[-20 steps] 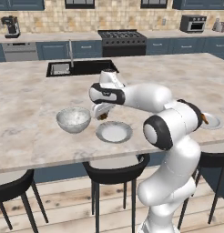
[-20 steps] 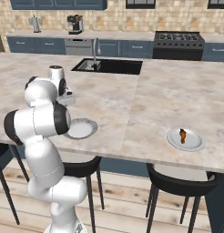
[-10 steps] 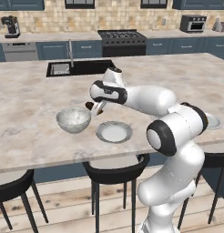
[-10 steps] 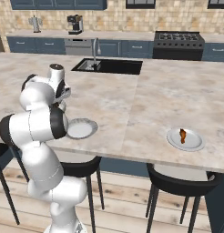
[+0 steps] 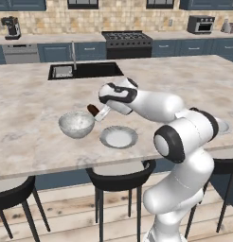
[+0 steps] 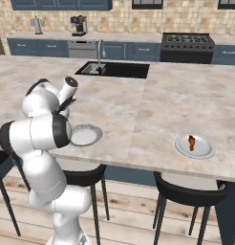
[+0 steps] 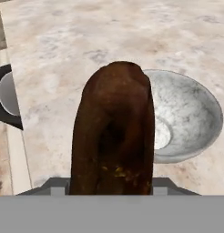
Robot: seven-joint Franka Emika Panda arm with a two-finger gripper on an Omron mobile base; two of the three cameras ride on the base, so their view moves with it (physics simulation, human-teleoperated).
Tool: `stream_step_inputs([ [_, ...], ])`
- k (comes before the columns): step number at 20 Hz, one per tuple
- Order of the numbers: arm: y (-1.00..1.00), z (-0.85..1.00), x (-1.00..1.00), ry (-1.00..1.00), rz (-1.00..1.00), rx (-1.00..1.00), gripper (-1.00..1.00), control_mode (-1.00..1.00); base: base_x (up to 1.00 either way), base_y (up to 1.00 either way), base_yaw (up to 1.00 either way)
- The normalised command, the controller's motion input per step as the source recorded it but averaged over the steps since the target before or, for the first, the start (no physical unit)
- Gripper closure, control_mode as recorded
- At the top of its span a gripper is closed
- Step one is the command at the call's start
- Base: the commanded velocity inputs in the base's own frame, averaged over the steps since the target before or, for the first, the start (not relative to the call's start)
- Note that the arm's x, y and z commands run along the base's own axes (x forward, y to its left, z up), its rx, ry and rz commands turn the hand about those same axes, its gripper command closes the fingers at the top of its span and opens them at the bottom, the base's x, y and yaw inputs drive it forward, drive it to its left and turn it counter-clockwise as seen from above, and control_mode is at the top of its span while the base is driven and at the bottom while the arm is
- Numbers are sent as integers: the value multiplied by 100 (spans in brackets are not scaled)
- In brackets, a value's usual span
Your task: Pick the chicken drumstick and sweet potato from their plates and place them in the bowl. Then put the bowl in the fridge.
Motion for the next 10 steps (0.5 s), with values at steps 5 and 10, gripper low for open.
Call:
stream_step_inputs([
  [5, 16, 9, 27, 0, 0, 14, 100, -100, 0, 0, 0],
  [10, 20, 5, 34, 12, -2, 0, 100, -100, 0, 0, 0],
])
